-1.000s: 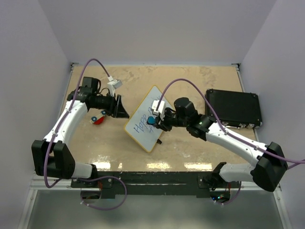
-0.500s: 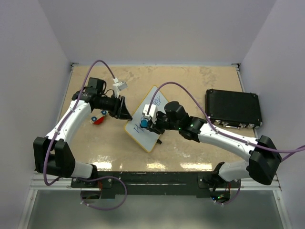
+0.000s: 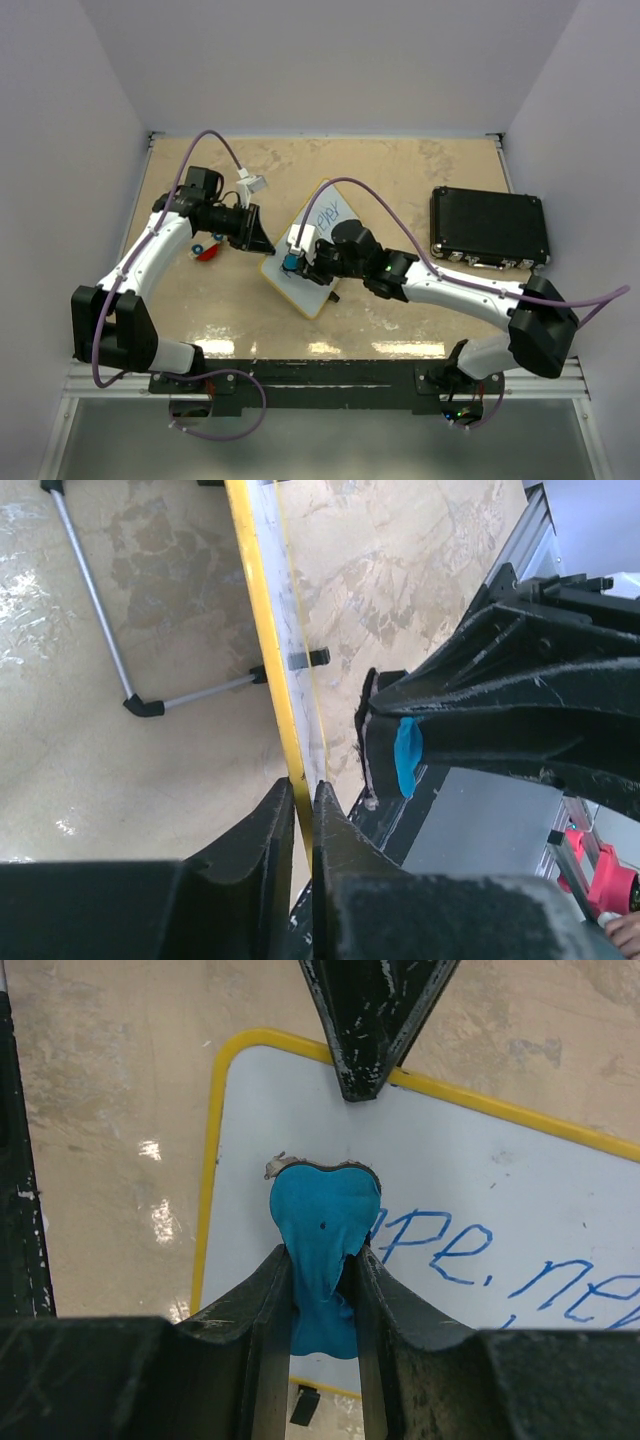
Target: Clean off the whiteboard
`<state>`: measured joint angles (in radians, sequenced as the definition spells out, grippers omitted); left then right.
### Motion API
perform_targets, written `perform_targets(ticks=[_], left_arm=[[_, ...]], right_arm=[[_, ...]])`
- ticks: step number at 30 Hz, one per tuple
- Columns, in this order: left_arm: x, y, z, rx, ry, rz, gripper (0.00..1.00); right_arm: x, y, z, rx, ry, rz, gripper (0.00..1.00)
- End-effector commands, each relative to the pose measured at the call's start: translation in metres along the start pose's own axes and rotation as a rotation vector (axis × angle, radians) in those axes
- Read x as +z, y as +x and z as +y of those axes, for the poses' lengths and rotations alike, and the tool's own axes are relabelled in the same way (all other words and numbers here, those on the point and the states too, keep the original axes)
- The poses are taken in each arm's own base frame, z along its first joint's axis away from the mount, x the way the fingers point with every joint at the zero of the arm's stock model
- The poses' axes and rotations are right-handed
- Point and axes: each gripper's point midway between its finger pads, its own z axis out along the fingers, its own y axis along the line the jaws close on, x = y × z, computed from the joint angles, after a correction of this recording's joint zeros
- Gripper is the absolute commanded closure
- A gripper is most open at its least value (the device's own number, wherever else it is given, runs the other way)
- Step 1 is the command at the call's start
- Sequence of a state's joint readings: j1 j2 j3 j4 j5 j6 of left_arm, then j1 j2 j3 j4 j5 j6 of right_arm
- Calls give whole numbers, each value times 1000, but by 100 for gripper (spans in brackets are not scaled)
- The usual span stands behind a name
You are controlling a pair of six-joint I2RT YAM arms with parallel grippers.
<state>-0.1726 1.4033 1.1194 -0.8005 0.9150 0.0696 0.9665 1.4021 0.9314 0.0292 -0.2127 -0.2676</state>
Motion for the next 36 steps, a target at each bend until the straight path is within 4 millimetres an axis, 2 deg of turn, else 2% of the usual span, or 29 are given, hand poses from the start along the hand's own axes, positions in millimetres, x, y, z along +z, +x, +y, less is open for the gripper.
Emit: perform_targets(ticks=[1, 3, 7, 11, 15, 22, 25, 28, 32, 36], left_arm=[[3, -4, -5, 6, 39, -12, 95], [4, -3, -5, -1, 39, -13, 100], [4, -2, -5, -5, 37, -10, 100], [4, 1, -6, -29, 38, -10, 100], [3, 2, -9, -77, 30, -21, 100], [6, -6, -15, -177, 36, -96, 100], [9, -13, -17, -190, 24, -118, 100], [11, -8, -17, -182, 22, -96, 100], [14, 0, -14, -151, 41, -35, 67], [17, -4, -6, -99, 35, 9, 59]], right_arm=[[9, -28, -3, 5, 39, -71, 100], [13, -23, -1, 6, 42, -48, 100], [18, -4, -3, 30, 63, 16, 100], [15, 3, -4, 36, 82, 31, 100], [9, 2, -5, 58, 95, 33, 100], [10, -16, -6, 77, 88, -2, 100], [3, -17, 0, 73, 62, -5, 100], [-4, -10, 4, 68, 43, 21, 100], [-19, -8, 10, 55, 20, 9, 100], [-26, -4, 12, 40, 12, 12, 100]])
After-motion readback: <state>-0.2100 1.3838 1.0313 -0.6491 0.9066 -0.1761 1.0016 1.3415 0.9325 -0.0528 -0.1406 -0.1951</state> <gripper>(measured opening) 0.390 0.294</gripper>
